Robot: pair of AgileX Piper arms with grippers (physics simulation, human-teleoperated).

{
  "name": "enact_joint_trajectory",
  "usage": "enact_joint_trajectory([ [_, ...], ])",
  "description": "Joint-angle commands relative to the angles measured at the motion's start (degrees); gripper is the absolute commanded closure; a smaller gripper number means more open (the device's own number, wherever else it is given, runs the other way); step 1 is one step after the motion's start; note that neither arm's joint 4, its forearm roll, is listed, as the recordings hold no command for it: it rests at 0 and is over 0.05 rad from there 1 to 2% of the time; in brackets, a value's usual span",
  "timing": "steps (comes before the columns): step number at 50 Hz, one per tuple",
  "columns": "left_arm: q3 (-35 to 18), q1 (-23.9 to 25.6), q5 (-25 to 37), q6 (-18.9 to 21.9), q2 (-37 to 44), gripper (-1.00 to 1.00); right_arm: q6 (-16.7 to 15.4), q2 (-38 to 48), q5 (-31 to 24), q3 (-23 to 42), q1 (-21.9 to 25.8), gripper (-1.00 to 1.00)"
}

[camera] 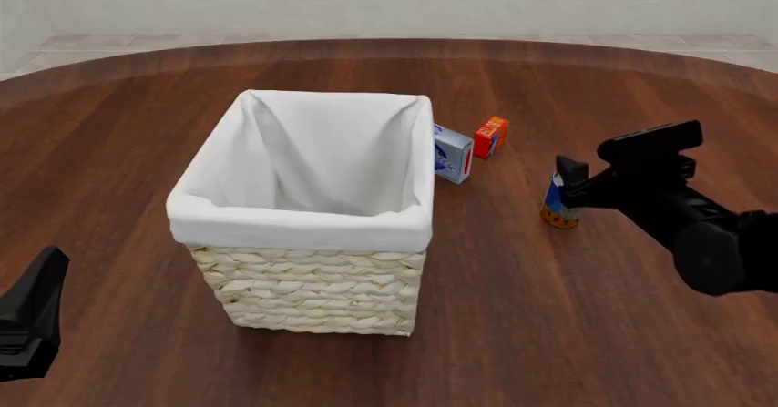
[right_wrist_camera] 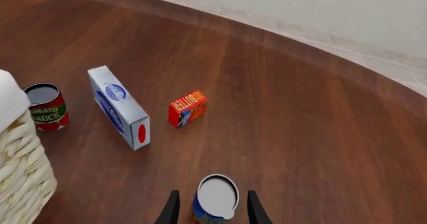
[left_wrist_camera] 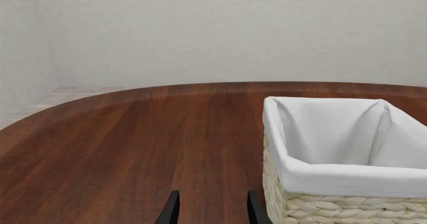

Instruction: Pick up the alphabet soup and put it in the basket.

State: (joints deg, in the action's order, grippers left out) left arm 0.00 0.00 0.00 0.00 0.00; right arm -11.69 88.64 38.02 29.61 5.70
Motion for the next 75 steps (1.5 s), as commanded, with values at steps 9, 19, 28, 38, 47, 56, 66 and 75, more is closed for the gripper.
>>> enact_joint_trajectory([
  [9,0.0,0.0,0.0,0.0,0.0,-1.0,-0.3,2.4,0.2,1.4,0.2,-1.0],
  [19,0.0,0.0,0.0,0.0,0.0,-1.0,-0.5,2.7,0.2,1.6,0.2,-1.0],
  [28,0.0,0.0,0.0,0.0,0.0,-1.0,-0.1,3.2,0.7,1.5,-0.1,-1.0],
  [38,0.0,0.0,0.0,0.0,0.0,-1.0,0.2,3.7,1.2,1.5,-0.3,-1.0],
  [47,0.0,0.0,0.0,0.0,0.0,-1.0,0.6,4.8,1.6,1.9,-0.5,-1.0],
  [56,0.0,0.0,0.0,0.0,0.0,-1.0,1.0,5.7,1.8,2.4,-0.5,-1.0],
  [66,0.0,0.0,0.0,0.0,0.0,-1.0,1.2,7.5,2.6,2.9,-0.9,-1.0],
  [75,0.0,0.0,0.0,0.0,0.0,-1.0,1.5,7.4,2.5,3.0,-1.4,-1.0],
])
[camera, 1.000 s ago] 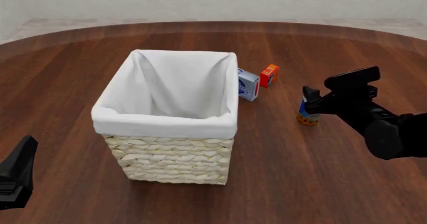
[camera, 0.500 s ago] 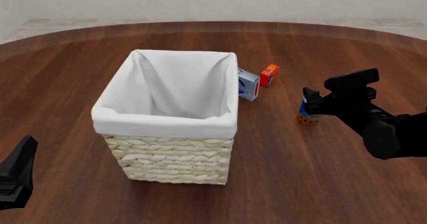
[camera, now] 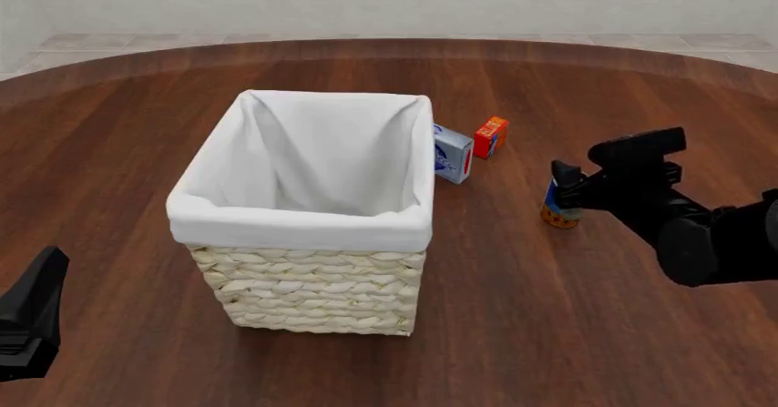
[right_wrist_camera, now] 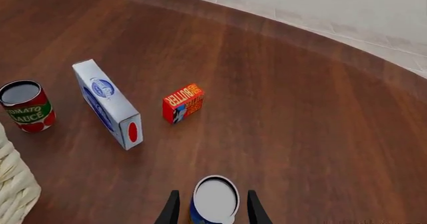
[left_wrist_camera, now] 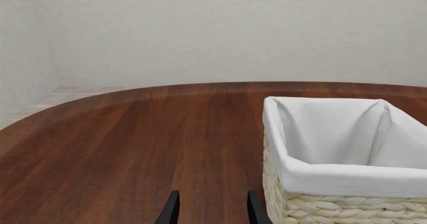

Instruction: Pick up the alphabet soup and put it in the basket.

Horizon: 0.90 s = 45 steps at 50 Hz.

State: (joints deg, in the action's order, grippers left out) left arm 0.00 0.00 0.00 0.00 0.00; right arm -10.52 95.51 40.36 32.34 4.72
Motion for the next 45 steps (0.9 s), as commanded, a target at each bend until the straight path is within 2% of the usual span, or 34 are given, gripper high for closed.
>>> enact_joint_trajectory([
  [1,0.0,0.0,0.0,0.0,0.0,-1.0,0.4,0.5,0.2,0.3,-0.5,-1.0],
  [45,0.0,0.0,0.0,0.0,0.0,-1.0,0.8,1.8,1.0,0.4,-0.8,-1.0],
])
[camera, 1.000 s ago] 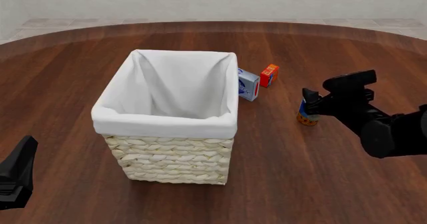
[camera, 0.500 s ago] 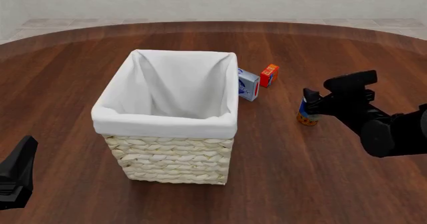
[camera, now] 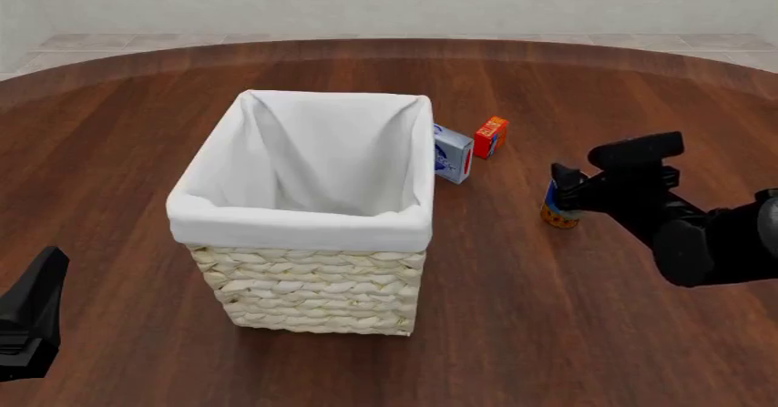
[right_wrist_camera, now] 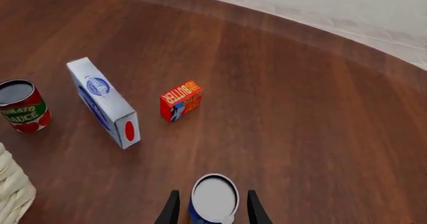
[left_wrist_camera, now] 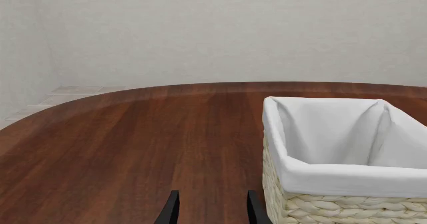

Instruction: Pick up the alphabet soup and put it in the basket.

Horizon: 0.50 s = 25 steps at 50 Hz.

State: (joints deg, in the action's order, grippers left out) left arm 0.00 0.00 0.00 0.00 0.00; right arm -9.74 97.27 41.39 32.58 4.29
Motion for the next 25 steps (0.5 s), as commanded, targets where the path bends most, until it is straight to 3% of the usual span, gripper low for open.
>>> enact_joint_trajectory([
  [1,0.0,0.0,0.0,0.0,0.0,-1.0,0.0,0.1,0.0,0.2,-0.3,-1.0],
  [25,0.0,0.0,0.0,0.0,0.0,-1.0,0.5,1.9,0.4,1.2,-0.1,-1.0],
])
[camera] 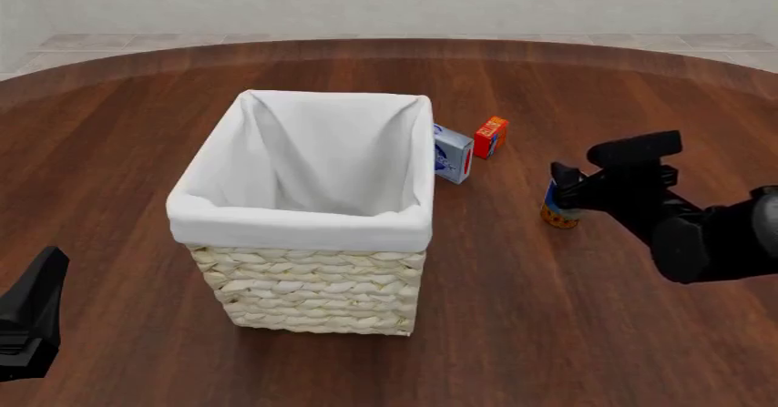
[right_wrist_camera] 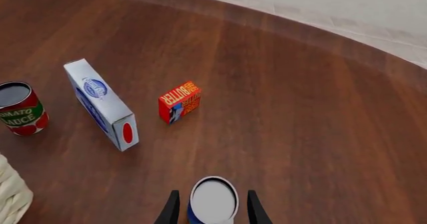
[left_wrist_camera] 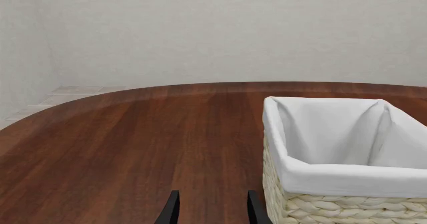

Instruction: Pick up the alphabet soup and put it in the basket.

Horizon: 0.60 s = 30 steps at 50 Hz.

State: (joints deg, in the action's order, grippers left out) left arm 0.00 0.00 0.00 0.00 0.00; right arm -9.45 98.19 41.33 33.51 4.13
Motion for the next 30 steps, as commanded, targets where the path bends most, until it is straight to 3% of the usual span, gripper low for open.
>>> enact_joint_trajectory([
  [1,0.0,0.0,0.0,0.0,0.0,-1.0,0.2,1.2,0.5,0.3,0.0,-1.0],
  [30,0.0,0.0,0.0,0.0,0.0,-1.0,0.8,2.9,1.8,0.4,-0.3,-1.0],
])
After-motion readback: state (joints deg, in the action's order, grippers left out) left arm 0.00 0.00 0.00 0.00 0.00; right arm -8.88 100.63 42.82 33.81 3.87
